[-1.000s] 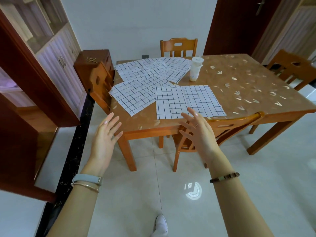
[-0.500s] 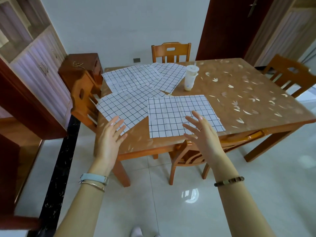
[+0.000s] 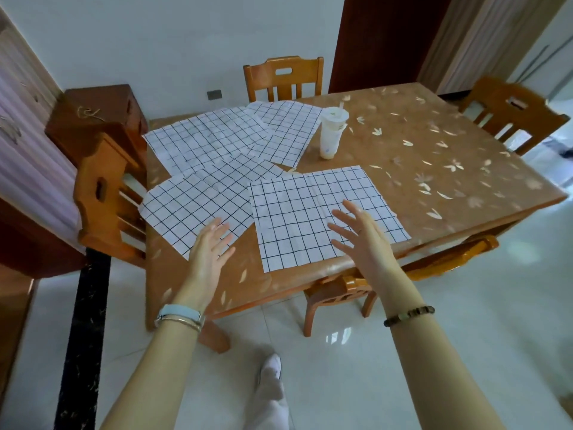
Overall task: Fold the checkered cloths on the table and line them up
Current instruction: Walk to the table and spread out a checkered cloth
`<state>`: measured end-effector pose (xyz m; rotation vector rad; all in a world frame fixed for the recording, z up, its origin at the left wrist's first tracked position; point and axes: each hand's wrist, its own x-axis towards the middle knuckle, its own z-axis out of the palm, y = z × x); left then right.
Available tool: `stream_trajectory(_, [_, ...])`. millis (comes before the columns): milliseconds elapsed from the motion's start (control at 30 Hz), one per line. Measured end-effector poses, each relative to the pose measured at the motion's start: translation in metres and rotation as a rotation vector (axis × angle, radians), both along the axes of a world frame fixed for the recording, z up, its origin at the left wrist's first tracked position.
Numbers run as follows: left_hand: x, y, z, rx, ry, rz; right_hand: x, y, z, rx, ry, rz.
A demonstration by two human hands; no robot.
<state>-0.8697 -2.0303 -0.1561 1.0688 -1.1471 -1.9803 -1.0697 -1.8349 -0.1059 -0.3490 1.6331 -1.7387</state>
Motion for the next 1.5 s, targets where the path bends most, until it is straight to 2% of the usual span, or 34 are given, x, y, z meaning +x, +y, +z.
stream_trajectory(200, [-0.027,-0.044,-0.025,0.045,-0.084,-0.070,-0.023,-0.047,-0.023,0.071,-0.072,-0.057])
stream_trajectory(533, [-0.070,-0.084,-0.080,0.126,-0.203,-0.118,-0.050,-0.097,-0.070,0.231,-0.159,-0.019])
stream_trajectory(733, [-0.093,-0.094,-0.109,0.165,-0.285,-0.142,-0.067,-0.109,-0.098,0.305,-0.133,0.001])
stream_trajectory(1033, [-0.117,-0.096,-0.122,0.214,-0.324,-0.060,-0.093,-0.122,-0.122,0.360,-0.163,0.095])
stream_trajectory(1500, [-0.140,-0.098,-0.122,0.154,-0.481,-0.106,-0.114,-0.144,-0.138,0.387,-0.211,0.186])
